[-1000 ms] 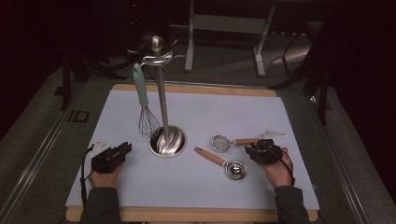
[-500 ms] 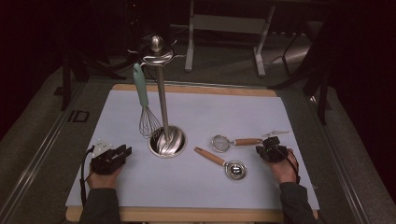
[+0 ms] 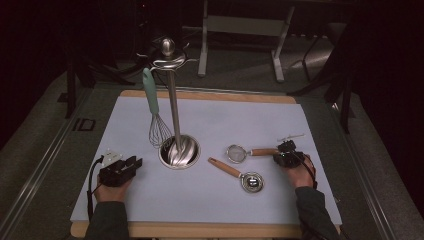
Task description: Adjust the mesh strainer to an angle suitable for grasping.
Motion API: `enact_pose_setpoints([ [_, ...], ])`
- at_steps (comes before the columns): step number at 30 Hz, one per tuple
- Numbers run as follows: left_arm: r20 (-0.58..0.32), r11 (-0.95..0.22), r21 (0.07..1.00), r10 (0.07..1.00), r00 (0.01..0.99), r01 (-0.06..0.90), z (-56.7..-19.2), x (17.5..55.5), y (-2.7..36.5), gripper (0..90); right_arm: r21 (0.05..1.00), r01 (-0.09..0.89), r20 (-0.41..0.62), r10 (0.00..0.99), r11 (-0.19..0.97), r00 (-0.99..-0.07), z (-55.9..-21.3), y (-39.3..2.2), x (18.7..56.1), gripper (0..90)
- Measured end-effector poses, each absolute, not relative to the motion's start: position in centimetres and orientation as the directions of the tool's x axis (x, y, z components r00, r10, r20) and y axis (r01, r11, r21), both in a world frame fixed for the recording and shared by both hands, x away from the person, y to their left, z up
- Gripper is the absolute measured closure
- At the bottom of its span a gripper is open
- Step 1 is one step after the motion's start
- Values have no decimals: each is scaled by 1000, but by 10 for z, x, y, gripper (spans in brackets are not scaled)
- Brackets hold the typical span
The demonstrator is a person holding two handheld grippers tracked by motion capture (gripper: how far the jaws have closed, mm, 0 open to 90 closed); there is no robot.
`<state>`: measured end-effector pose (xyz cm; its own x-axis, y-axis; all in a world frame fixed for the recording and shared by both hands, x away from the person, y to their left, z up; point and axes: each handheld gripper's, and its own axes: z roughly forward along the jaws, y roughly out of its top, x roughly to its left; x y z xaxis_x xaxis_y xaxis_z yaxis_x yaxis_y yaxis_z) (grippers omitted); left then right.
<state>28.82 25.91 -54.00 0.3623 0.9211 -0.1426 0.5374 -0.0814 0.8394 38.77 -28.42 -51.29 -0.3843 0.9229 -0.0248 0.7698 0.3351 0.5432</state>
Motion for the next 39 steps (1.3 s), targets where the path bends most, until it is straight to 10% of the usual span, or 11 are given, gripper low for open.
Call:
enact_pose_setpoints([
  [39, -140, -86, 845, 917, 373, 528, -540, 287, 259, 672, 496, 802, -6, 925, 333, -381, -507, -220, 454, 883],
])
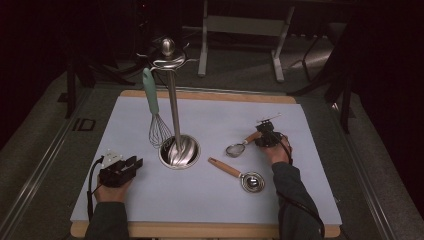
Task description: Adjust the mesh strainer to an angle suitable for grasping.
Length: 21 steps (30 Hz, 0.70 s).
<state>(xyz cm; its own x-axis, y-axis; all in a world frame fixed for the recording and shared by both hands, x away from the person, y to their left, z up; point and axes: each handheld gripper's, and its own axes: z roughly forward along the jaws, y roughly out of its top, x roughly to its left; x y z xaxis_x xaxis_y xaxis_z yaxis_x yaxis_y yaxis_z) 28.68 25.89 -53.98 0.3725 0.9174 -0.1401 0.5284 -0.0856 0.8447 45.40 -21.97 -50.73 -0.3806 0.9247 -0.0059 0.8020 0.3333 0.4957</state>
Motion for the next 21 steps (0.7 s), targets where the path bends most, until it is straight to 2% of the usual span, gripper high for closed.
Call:
enact_pose_setpoints([
  [9, -143, -83, 847, 916, 375, 526, -540, 286, 259, 672, 501, 781, -5, 904, 372, -428, -501, -191, 458, 878],
  [11, -143, -83, 847, 916, 376, 525, -540, 286, 259, 672, 506, 784, -4, 910, 359, -415, -497, -188, 459, 875],
  [16, -143, -83, 847, 915, 376, 524, -540, 286, 259, 673, 541, 801, 99, 925, 259, -366, -490, -191, 464, 757],
  [18, -143, -84, 848, 915, 377, 524, -540, 286, 259, 672, 548, 805, 133, 927, 226, -350, -490, -193, 464, 670],
  [21, -141, -85, 848, 916, 376, 523, -540, 286, 259, 672, 560, 807, 176, 926, 185, -335, -490, -196, 464, 599],
])
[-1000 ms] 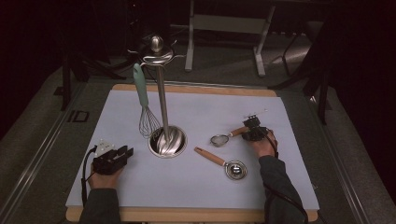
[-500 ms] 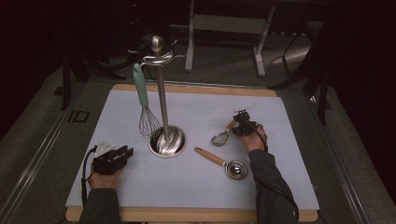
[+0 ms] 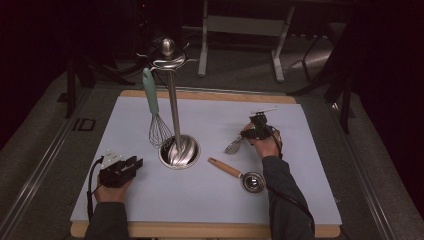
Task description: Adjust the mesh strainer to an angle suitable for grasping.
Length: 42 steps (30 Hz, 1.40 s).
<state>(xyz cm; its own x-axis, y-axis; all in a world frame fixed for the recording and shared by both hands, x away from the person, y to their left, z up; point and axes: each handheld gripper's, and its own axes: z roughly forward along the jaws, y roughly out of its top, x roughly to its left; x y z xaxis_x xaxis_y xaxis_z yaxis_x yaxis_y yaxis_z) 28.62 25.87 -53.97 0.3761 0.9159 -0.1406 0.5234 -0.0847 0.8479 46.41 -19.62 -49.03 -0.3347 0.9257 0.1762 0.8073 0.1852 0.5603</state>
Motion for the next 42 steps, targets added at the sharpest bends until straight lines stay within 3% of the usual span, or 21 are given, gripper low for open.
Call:
enact_pose_setpoints([
  [12, -141, -85, 848, 916, 376, 523, -540, 286, 259, 672, 528, 842, 229, 936, 112, -268, -501, -196, 470, 479],
  [22, -141, -84, 848, 916, 377, 523, -540, 286, 259, 672, 481, 872, 230, 946, 96, -231, -505, -191, 477, 470],
  [28, -143, -83, 849, 915, 378, 523, -540, 286, 259, 672, 484, 863, 234, 929, 144, -286, -503, -183, 478, 594],
  [31, -143, -82, 849, 915, 378, 521, -540, 286, 259, 672, 487, 841, 152, 926, 234, -345, -495, -175, 476, 673],
  [42, -143, -82, 849, 915, 377, 522, -540, 286, 259, 672, 455, 851, 217, 894, 263, -393, -504, -167, 476, 662],
])
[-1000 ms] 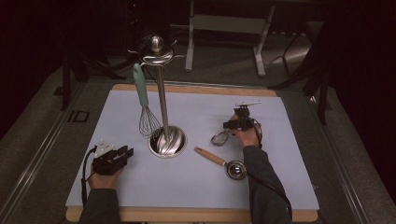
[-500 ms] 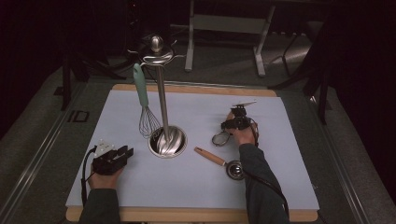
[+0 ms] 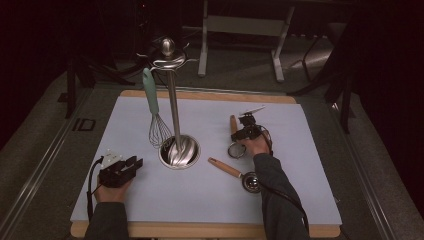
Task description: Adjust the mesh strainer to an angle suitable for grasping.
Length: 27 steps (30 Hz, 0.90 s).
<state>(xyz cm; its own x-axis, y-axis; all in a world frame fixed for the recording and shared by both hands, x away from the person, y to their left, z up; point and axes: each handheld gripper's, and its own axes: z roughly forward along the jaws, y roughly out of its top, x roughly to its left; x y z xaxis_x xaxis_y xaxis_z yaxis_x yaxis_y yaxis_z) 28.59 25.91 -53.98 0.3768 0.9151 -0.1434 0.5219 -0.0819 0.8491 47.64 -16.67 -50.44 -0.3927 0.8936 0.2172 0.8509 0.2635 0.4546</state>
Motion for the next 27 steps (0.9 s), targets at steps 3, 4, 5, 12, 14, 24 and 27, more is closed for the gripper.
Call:
enact_pose_setpoints([
  [3, -142, -83, 850, 915, 379, 520, -540, 286, 259, 672, 464, 809, 162, 864, 360, -477, -505, -152, 472, 684],
  [4, -146, -80, 851, 914, 380, 520, -540, 286, 259, 672, 464, 805, 154, 861, 371, -485, -504, -151, 472, 689],
  [5, -146, -80, 851, 914, 380, 519, -540, 286, 259, 672, 465, 794, 150, 849, 392, -507, -502, -149, 471, 691],
  [12, -145, -81, 850, 914, 379, 520, -540, 286, 259, 672, 439, 776, 150, 814, 454, -561, -502, -145, 471, 669],
  [14, -146, -79, 851, 914, 378, 519, -540, 285, 260, 671, 447, 777, 147, 821, 442, -551, -502, -144, 473, 657],
  [24, -157, -67, 855, 912, 380, 515, -540, 285, 261, 670, 432, 803, 150, 845, 411, -513, -503, -133, 490, 616],
  [27, -158, -67, 856, 911, 381, 513, -540, 285, 261, 670, 416, 816, 152, 854, 402, -498, -505, -130, 495, 663],
])
